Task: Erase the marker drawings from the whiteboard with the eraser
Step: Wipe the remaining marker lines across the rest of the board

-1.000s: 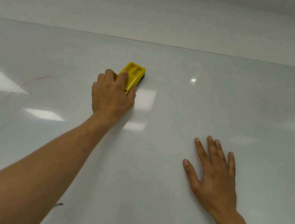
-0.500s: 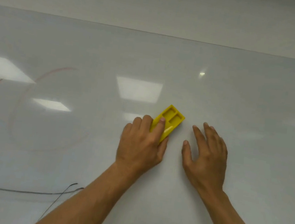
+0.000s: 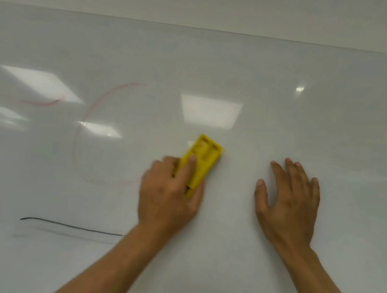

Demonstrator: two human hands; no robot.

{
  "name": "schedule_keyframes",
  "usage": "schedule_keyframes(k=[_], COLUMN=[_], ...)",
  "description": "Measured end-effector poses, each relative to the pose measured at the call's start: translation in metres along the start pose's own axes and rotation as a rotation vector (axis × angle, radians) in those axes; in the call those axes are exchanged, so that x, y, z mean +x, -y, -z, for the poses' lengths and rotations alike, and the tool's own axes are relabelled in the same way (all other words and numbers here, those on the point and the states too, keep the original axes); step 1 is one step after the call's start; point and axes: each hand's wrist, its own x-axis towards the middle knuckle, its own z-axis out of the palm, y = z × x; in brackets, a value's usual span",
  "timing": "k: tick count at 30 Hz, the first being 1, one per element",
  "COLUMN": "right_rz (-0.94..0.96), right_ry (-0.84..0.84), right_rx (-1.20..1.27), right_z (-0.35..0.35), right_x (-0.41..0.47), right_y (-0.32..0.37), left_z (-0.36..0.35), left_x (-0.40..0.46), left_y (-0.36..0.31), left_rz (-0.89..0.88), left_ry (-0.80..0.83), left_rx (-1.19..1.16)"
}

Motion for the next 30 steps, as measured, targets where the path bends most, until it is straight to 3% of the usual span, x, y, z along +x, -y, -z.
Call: schedule_keyframes(k=[5, 9, 11, 16, 18, 26, 30], right_rz=[0.115, 0.113, 0.120, 0.104, 0.102, 0.091, 0.205], right_ry=[-0.021, -0.012, -0.006, 0.009, 0.020, 0.003, 0.008], right_rx=[-0.025, -0.021, -0.015, -0.019, -0.019, -0.018, 0.055], right_z=[-0.008, -0.010, -0.011, -0.011, -0.009, -0.010, -0.021], right_x=[-0.010, -0.010, -0.010, -0.011, -0.011, -0.023, -0.038], right_y=[0.013, 0.008, 0.007, 0.009, 0.009, 0.035, 0.068], left_z=[0.017, 0.028, 0.028, 0.020, 0.019, 0.049, 0.058], left_x=[-0.078, -0.073, -0.050, 0.007, 0.002, -0.111, -0.126], left_y=[-0.005, 0.025, 0.042, 0.060, 0.054, 0.045, 0.060], left_rz=[-0.363, -0.504, -0.448, -0.092, -0.061, -0.559, -0.672], left_ry=[0.095, 0.117, 0.097, 0.034, 0.027, 0.202, 0.218], left_rx=[-0.124, -0.095, -0.043, 0.087, 0.054, -0.169, -0.177])
